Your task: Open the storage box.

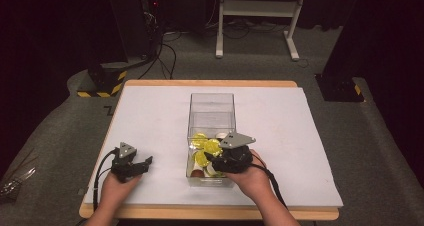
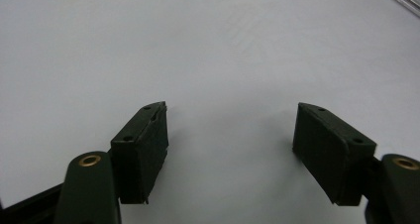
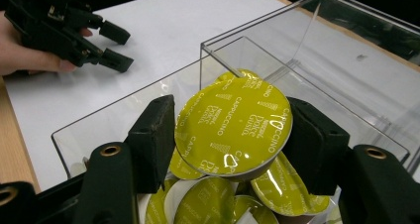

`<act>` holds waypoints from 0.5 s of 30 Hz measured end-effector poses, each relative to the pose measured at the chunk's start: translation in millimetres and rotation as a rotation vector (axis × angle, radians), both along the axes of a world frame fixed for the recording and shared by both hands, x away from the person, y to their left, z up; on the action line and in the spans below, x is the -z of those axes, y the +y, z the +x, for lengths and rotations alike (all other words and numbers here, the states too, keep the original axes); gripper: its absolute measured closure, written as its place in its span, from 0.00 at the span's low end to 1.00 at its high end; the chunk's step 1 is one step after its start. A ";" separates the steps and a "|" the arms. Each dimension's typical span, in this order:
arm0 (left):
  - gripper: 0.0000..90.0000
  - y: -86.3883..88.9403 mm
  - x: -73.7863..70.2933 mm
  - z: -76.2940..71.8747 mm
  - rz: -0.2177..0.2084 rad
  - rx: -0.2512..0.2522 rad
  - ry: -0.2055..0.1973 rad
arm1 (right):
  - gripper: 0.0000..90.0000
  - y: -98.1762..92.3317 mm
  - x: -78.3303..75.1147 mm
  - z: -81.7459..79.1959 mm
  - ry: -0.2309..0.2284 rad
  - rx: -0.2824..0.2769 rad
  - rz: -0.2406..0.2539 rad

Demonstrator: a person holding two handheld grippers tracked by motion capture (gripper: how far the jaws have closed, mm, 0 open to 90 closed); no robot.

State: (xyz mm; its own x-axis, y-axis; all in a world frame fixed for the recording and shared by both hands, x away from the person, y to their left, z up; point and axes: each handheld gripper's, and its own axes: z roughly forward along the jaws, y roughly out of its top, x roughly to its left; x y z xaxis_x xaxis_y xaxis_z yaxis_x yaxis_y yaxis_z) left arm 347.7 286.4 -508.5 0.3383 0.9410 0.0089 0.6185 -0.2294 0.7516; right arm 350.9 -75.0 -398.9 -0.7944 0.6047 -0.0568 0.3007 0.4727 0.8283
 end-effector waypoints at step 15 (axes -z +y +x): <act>0.33 0.0 0.0 0.0 0.000 0.000 0.000 | 0.45 -18.4 -3.5 1.9 -0.030 0.059 0.103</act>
